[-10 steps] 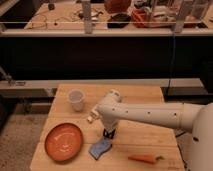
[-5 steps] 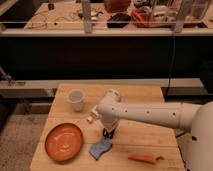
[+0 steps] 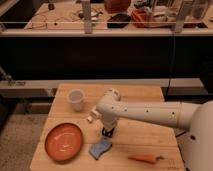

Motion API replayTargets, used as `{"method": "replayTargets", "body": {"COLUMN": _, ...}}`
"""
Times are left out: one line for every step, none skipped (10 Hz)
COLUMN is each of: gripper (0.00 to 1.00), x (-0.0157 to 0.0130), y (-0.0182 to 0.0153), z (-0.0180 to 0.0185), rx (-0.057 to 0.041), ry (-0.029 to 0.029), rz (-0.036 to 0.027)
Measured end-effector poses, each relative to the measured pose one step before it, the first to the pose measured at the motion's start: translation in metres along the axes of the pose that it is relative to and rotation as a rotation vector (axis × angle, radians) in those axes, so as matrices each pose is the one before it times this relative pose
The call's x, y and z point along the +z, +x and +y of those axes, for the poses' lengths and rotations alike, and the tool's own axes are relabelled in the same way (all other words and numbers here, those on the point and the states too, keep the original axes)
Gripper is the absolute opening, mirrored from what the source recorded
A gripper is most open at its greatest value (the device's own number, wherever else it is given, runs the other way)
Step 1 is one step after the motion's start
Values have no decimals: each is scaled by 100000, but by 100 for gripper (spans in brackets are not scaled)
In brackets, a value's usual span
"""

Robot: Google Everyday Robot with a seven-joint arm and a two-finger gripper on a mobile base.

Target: Push the eraser across the table

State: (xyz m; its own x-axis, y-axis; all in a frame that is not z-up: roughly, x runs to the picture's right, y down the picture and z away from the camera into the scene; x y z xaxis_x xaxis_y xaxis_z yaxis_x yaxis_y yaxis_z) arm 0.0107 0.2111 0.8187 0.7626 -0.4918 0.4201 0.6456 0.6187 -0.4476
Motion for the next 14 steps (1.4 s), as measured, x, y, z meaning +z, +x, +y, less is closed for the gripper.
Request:
{"method": "replayTargets", "body": {"gripper": 0, "x": -191, "y": 4, "z": 11, "rx": -44, "ry": -35, "rz": 24}}
{"method": "replayTargets", "body": {"gripper": 0, "x": -12, "y": 10, "z": -12, "rx": 35, "ry": 17, "rz": -12}}
{"method": "replayTargets", "body": {"gripper": 0, "x": 119, "y": 41, "z": -27, "rx": 77, "ry": -109, "rz": -106}}
{"method": "replayTargets", "body": {"gripper": 0, "x": 400, "y": 134, "z": -442, "rx": 62, "ry": 608, "rz": -321}}
{"method": "replayTargets", "body": {"gripper": 0, "x": -125, "y": 6, "z": -23, "rx": -90, "ry": 116, "rz": 77}}
{"method": "replayTargets", "body": {"gripper": 0, "x": -193, "y": 35, "z": 75, "rx": 16, "ry": -108, "rz": -1}}
{"method": "replayTargets", "body": {"gripper": 0, "x": -161, "y": 10, "z": -13, "rx": -32, "ry": 46, "rz": 48}}
{"method": "replayTargets", "body": {"gripper": 0, "x": 69, "y": -4, "z": -4, "rx": 41, "ry": -67, "rz": -82}}
{"method": "replayTargets", "body": {"gripper": 0, "x": 271, "y": 26, "z": -241, "rx": 132, "ry": 239, "rz": -207}}
{"method": "replayTargets", "body": {"gripper": 0, "x": 109, "y": 34, "z": -235, "rx": 17, "ry": 345, "rz": -70}}
{"method": "replayTargets", "body": {"gripper": 0, "x": -202, "y": -2, "z": 48, "rx": -40, "ry": -57, "rz": -48}}
{"method": "replayTargets", "body": {"gripper": 0, "x": -180, "y": -10, "z": -19, "rx": -110, "ry": 8, "rz": 33}}
{"method": "replayTargets", "body": {"gripper": 0, "x": -1, "y": 8, "z": 11, "rx": 62, "ry": -5, "rz": -49}}
{"method": "replayTargets", "body": {"gripper": 0, "x": 5, "y": -4, "z": 10, "rx": 30, "ry": -54, "rz": -31}}
